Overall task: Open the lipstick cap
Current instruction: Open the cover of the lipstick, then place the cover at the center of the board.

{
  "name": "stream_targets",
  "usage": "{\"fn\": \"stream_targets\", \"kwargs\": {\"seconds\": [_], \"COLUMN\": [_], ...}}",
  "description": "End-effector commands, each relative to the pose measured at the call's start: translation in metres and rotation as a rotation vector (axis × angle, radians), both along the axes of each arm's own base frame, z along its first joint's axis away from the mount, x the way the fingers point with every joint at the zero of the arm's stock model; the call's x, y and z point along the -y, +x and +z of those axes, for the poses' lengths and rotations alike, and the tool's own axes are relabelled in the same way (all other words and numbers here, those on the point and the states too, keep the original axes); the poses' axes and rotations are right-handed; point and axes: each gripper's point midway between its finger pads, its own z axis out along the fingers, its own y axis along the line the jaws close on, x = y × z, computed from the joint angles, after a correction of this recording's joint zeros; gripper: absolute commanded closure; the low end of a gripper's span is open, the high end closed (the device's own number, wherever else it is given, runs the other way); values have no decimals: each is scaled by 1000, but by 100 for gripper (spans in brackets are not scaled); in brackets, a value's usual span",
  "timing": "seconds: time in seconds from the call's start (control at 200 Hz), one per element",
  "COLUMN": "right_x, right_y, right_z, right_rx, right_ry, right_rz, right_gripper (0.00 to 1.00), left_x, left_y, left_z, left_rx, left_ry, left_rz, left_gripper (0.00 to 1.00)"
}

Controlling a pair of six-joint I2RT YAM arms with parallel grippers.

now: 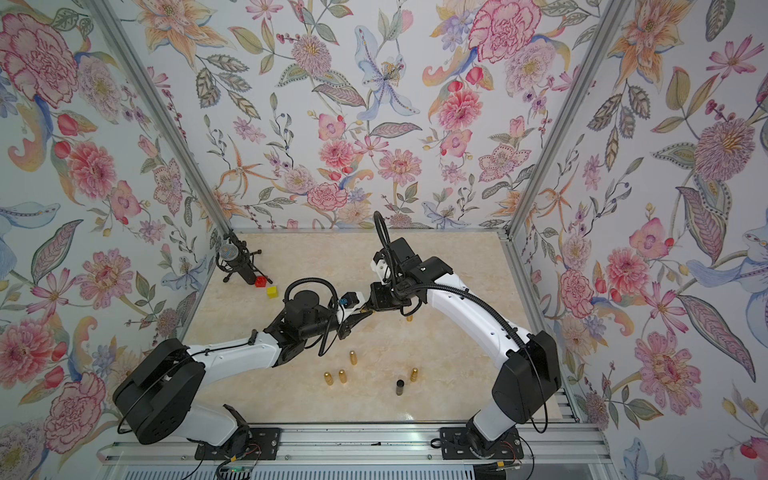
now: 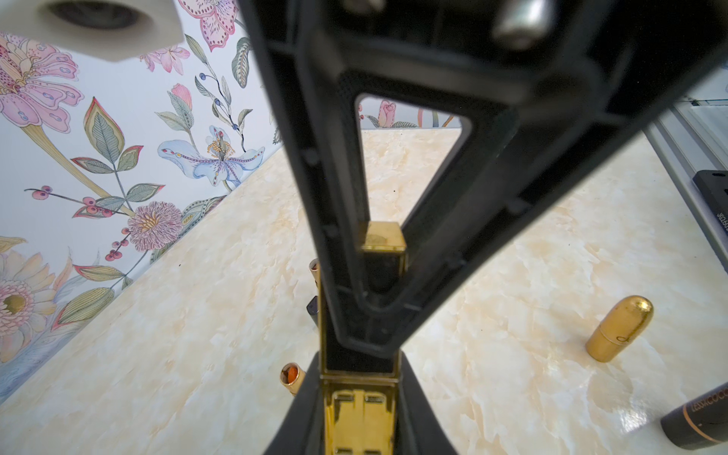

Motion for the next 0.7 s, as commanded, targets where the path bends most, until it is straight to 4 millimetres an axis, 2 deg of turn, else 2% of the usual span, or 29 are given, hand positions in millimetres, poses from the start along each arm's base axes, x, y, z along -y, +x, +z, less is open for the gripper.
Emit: {"fn": "stream_targets", "kwargs": {"seconds": [0.0, 0.245, 0.38, 0.52, 0.695], "right_x": [12, 22, 38, 58, 58], "right_y": [10, 13, 14, 15, 2], "right_z": [28, 43, 30, 4, -50], "right_rx": [46, 55, 44, 40, 13], "right_ry": [71, 118, 87, -7, -205], "right_rz": [-76, -109, -144, -202, -165], "right_gripper": [84, 85, 84, 84, 84], "left_x": [-11, -22, -27, -36, -41], "left_y": [2, 5, 4, 6, 3], "left_z": [-13, -23, -14, -5, 9], "left_rx": [-16, -39, -45, -31, -17], "left_ry": [32, 58, 16, -20, -75], "left_rz": [42, 76, 93, 123, 132], "left_gripper": [100, 100, 100, 100, 100]}}
